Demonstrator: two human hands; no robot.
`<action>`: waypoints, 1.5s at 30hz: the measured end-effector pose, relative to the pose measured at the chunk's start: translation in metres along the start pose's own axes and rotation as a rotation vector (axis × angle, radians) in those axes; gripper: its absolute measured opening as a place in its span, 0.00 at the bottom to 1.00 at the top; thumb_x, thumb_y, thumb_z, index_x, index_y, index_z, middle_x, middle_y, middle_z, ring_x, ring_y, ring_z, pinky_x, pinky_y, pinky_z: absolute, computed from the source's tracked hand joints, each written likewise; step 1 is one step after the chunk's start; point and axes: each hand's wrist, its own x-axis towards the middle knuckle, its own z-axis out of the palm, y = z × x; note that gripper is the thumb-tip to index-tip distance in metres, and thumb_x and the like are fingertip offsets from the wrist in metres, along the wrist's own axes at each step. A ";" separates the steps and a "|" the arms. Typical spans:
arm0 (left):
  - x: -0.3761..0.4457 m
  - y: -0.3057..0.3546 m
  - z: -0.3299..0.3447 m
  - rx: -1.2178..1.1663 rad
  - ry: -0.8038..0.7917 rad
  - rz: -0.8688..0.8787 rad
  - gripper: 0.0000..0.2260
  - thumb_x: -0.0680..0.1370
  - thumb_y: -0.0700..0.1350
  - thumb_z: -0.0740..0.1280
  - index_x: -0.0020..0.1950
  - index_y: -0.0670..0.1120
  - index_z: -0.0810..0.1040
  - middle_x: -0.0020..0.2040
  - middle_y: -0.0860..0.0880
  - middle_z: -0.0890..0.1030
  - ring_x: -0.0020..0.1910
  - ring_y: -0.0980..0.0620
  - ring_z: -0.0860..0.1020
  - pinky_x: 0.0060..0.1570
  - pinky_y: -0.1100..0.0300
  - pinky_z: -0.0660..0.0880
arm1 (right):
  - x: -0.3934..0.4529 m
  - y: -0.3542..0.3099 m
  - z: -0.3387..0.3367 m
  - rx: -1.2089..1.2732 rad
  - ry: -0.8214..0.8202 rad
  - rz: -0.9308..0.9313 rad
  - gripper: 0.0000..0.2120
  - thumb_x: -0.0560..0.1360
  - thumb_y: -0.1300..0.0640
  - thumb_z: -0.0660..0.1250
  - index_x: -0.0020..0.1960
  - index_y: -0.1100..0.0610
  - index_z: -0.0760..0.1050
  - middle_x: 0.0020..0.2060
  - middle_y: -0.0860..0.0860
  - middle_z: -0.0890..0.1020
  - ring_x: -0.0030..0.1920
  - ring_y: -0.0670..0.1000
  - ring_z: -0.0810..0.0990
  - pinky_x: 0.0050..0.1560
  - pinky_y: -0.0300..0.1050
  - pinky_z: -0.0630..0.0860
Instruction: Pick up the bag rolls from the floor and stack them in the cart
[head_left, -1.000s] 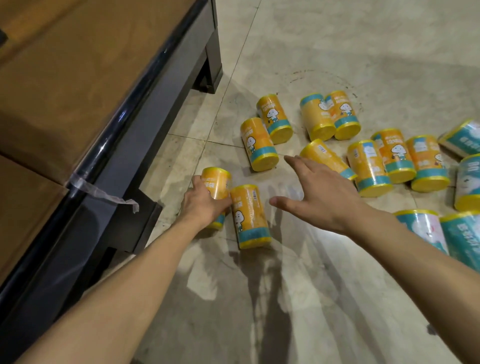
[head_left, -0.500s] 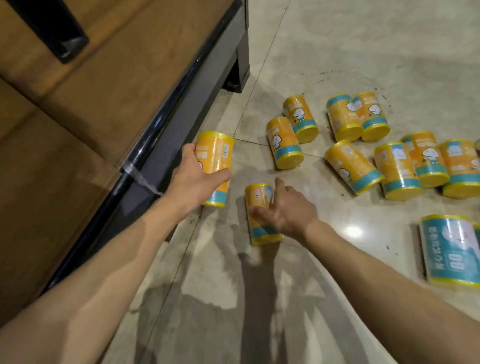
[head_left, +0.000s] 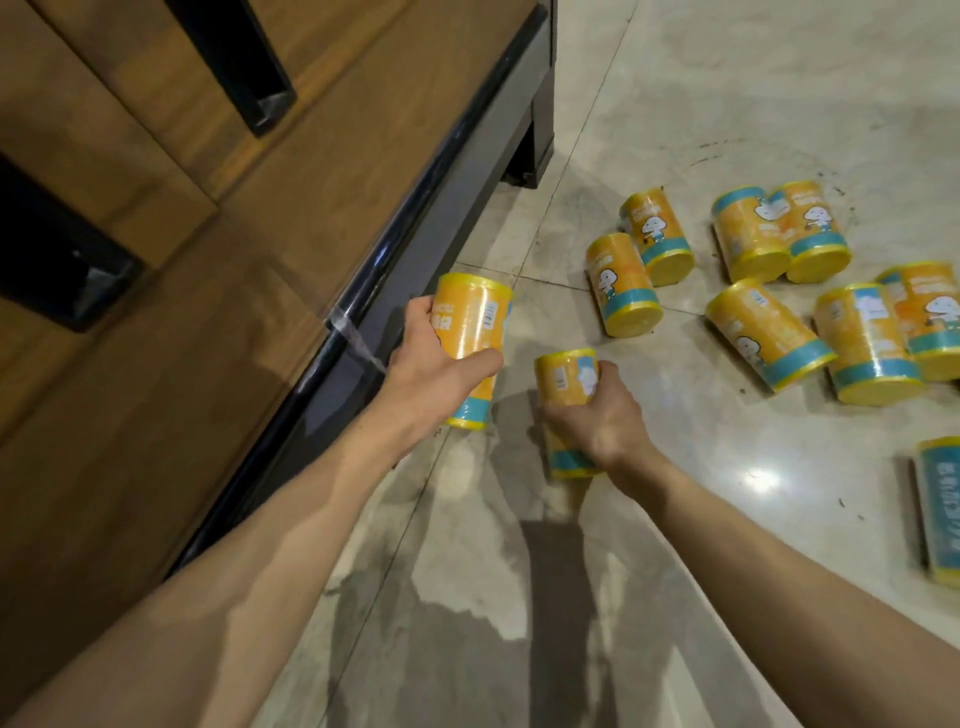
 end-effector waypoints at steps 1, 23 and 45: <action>-0.002 0.000 0.003 -0.024 0.034 -0.004 0.32 0.63 0.50 0.73 0.64 0.54 0.65 0.52 0.52 0.79 0.51 0.51 0.80 0.48 0.54 0.79 | -0.003 -0.003 -0.008 0.115 -0.003 -0.018 0.27 0.67 0.53 0.79 0.60 0.54 0.70 0.48 0.50 0.81 0.43 0.46 0.83 0.39 0.40 0.80; -0.286 0.483 -0.083 -0.346 -0.269 0.215 0.30 0.64 0.47 0.78 0.62 0.48 0.71 0.45 0.53 0.85 0.41 0.58 0.84 0.38 0.63 0.80 | -0.378 -0.351 -0.411 0.762 0.065 -0.088 0.21 0.63 0.58 0.73 0.56 0.56 0.78 0.43 0.51 0.87 0.41 0.49 0.86 0.41 0.47 0.84; -0.527 0.915 -0.130 -0.516 -0.635 0.551 0.25 0.66 0.49 0.80 0.59 0.56 0.75 0.50 0.52 0.85 0.48 0.51 0.85 0.45 0.54 0.82 | -0.696 -0.601 -0.732 0.640 0.510 -0.427 0.25 0.64 0.54 0.75 0.60 0.52 0.77 0.50 0.54 0.87 0.48 0.57 0.87 0.44 0.54 0.85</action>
